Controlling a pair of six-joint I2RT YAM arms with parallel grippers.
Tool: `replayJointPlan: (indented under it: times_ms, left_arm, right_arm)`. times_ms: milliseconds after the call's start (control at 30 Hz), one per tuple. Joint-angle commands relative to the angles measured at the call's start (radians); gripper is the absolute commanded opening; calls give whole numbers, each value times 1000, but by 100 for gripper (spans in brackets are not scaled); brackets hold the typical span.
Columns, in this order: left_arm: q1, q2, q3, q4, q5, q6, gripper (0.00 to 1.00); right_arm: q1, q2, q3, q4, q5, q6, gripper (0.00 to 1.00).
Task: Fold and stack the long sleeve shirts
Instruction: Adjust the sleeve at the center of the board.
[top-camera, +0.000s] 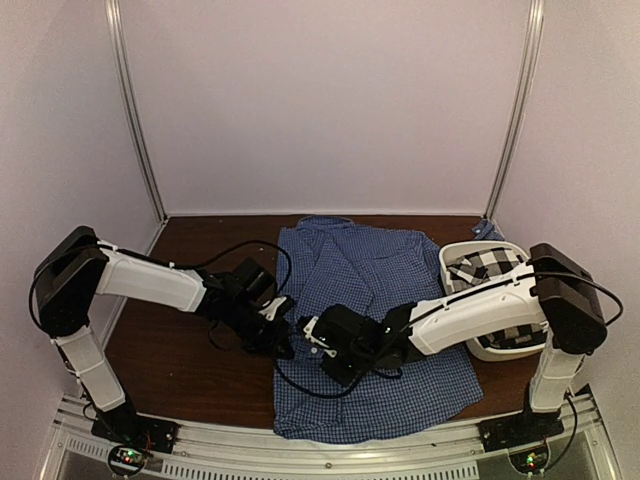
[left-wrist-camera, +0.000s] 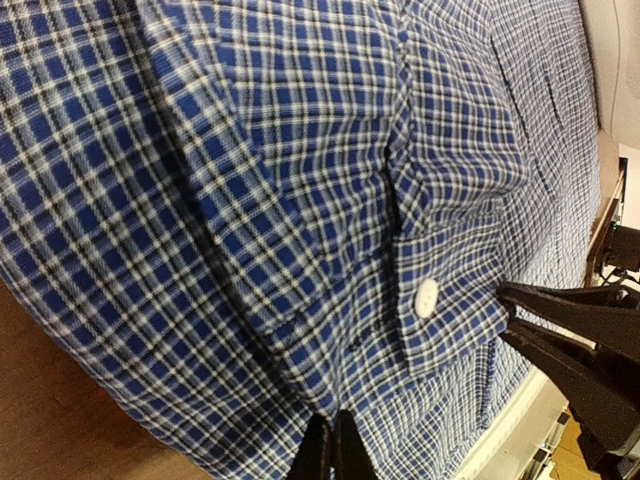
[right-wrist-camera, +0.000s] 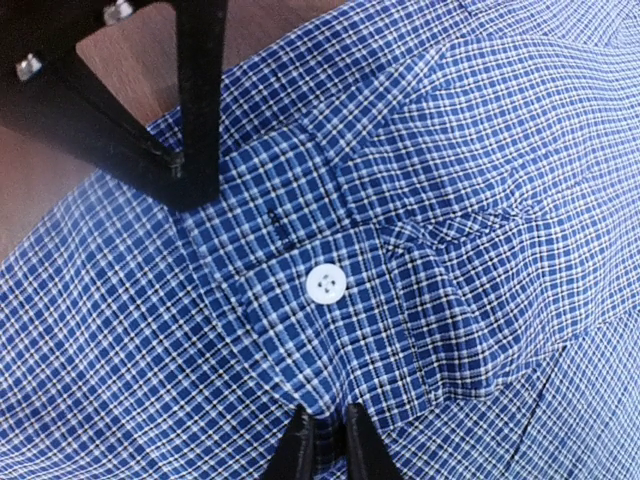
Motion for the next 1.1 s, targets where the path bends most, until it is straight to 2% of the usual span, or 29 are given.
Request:
replayJointPlan:
  times_ms: [0,133,633,1067]
  left_arm:
    - [-11,-37,20,6,30,-8,0]
    - [-15,-65,21,-1,37,-25,0]
    - [-72,-207,-90,-24,-3,-109,0]
    - [-111,-220,-139,10,-14,-134,0]
  right_arm:
    - [10,-58,20,-26,9,-11,9]
    - [13,-82,23,-43,-30,-21,0]
    - [26,-138,-32,-33,-261,40,0]
    - [33,-125,-48,-25,-269,66,0]
